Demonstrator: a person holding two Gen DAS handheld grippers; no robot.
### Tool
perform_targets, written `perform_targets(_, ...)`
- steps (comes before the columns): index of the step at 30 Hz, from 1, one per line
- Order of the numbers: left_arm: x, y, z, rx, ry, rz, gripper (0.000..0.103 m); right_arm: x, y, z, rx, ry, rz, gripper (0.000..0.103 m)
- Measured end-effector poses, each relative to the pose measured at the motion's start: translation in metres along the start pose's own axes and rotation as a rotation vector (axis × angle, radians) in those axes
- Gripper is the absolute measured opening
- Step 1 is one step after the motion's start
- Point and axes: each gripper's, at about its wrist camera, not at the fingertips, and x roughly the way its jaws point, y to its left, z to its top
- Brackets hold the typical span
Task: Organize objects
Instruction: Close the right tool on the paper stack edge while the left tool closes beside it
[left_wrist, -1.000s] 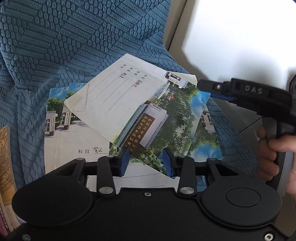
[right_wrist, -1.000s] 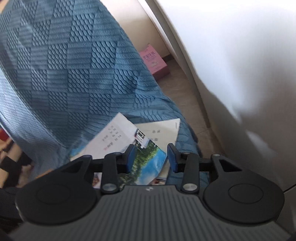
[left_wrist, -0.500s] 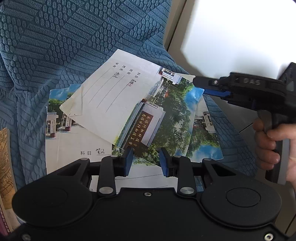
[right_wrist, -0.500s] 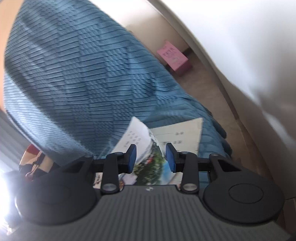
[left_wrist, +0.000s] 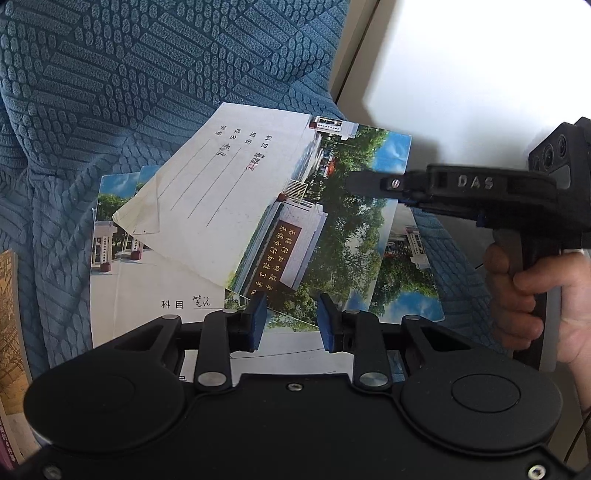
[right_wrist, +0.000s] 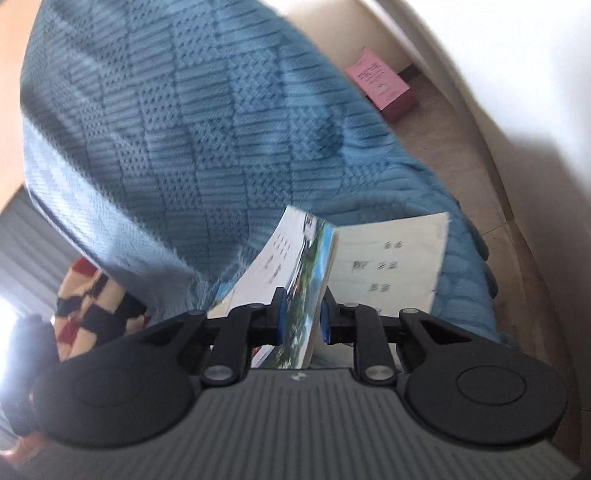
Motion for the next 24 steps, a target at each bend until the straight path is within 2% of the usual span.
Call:
perform_targets(1,-0.001,0.003,0.000,-0.018,0.003,-0.013,0.027,0.002,0.004,-0.001,0.003,0.005,-0.009,0.008)
perform_targets(5,-0.009,0.023,0.000,-0.172,0.024,-0.143,0.032,-0.002,0.017,-0.002,0.060,-0.016,-0.033,0.005)
perform_targets(7,-0.015,0.036,-0.003,-0.275,0.021,-0.224,0.044,-0.006,0.026,-0.002,0.091,-0.028,-0.048,0.005)
perform_targets(10,-0.025,0.057,-0.012,-0.425,0.015,-0.327,0.055,-0.010,0.040,-0.002,0.120,-0.045,-0.054,0.005)
perform_targets(11,-0.027,0.063,-0.016,-0.471,0.017,-0.368,0.057,-0.011,0.045,-0.001,0.126,-0.052,-0.054,0.005)
perform_targets(13,-0.028,0.075,-0.026,-0.586,0.025,-0.458,0.071,-0.012,0.055,0.000,0.148,-0.061,-0.061,0.005)
perform_targets(14,-0.027,0.082,-0.031,-0.656,0.034,-0.508,0.074,-0.012,0.059,-0.001,0.163,-0.068,-0.062,0.005)
perform_targets(17,-0.020,0.095,-0.045,-0.829,0.051,-0.676,0.075,-0.017,0.070,0.000,0.207,-0.101,-0.080,0.005)
perform_targets(18,-0.018,0.097,-0.048,-0.866,0.048,-0.710,0.077,-0.018,0.075,0.000,0.220,-0.114,-0.089,0.005)
perform_targets(22,-0.013,0.102,-0.054,-0.943,0.043,-0.717,0.078,-0.026,0.088,-0.002,0.301,-0.162,-0.081,0.005)
perform_targets(24,-0.009,0.104,-0.059,-1.008,0.031,-0.756,0.078,-0.030,0.094,-0.005,0.317,-0.179,-0.093,0.005)
